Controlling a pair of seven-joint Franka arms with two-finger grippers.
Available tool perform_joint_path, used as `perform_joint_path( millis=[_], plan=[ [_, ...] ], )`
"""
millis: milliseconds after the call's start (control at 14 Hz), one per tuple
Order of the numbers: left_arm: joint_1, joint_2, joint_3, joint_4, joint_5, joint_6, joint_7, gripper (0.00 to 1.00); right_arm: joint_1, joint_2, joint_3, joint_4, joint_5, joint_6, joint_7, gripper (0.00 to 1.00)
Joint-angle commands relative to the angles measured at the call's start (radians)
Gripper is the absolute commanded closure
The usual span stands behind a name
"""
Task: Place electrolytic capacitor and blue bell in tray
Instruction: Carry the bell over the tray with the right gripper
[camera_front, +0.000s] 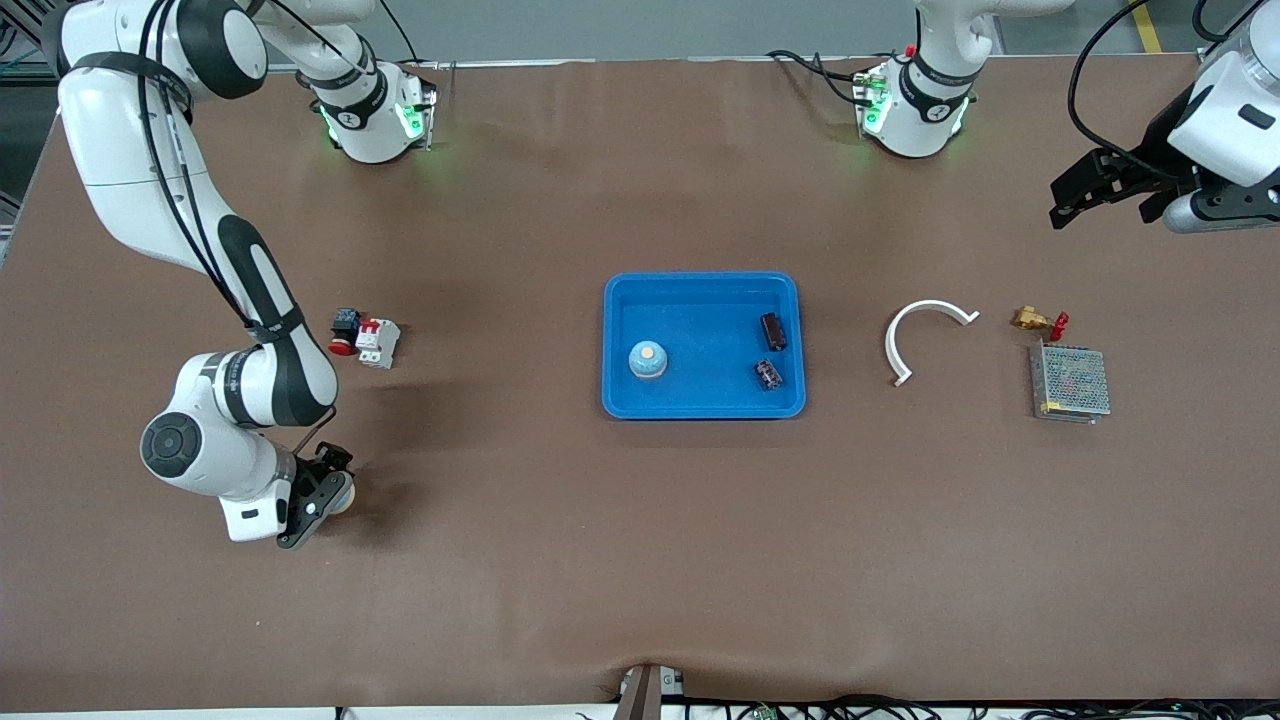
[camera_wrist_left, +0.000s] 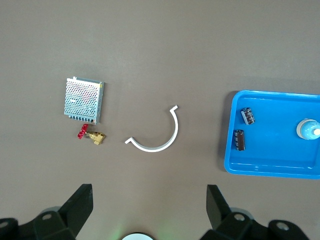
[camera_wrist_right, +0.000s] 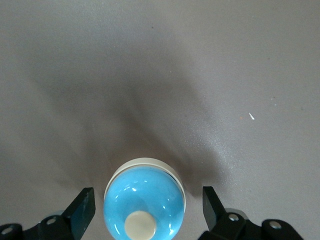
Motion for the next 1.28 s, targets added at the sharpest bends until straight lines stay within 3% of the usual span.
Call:
perform_joint_path(
  millis=[0, 214, 356, 499, 855, 1069, 1211],
  plan=[
    [0.002, -0.016, 0.0, -0.02, 0.008, 0.017, 0.017, 0.0, -0.016, -0.013, 0.018, -0.014, 0.02, 0.004, -0.017, 0.43],
    [0.002, -0.011, 0.002, -0.02, 0.008, 0.017, 0.017, 0.0, -0.018, -0.013, 0.024, -0.013, 0.021, -0.001, -0.008, 0.65],
    [0.003, -0.011, 0.002, -0.02, 0.008, 0.013, 0.017, 0.0, -0.021, -0.013, 0.03, -0.008, 0.021, -0.004, 0.015, 0.71],
    [0.003, -0.014, 0.002, -0.02, 0.008, 0.01, 0.014, 0.0, -0.015, -0.019, 0.035, -0.001, 0.023, -0.043, 0.09, 0.73],
    [0.003, -0.017, 0.002, -0.024, 0.005, 0.001, -0.002, 0.0, 0.007, -0.027, 0.128, 0.146, 0.07, -0.299, 0.39, 0.73],
    [0.003, -0.016, 0.002, -0.02, 0.002, 0.001, -0.002, 0.0, 0.024, -0.028, 0.233, 0.162, 0.06, -0.303, 0.642, 0.73],
    [0.003, -0.016, 0.002, -0.022, 0.002, 0.001, -0.002, 0.0, 0.08, -0.028, 0.251, 0.163, 0.06, -0.298, 0.806, 0.73]
  ],
)
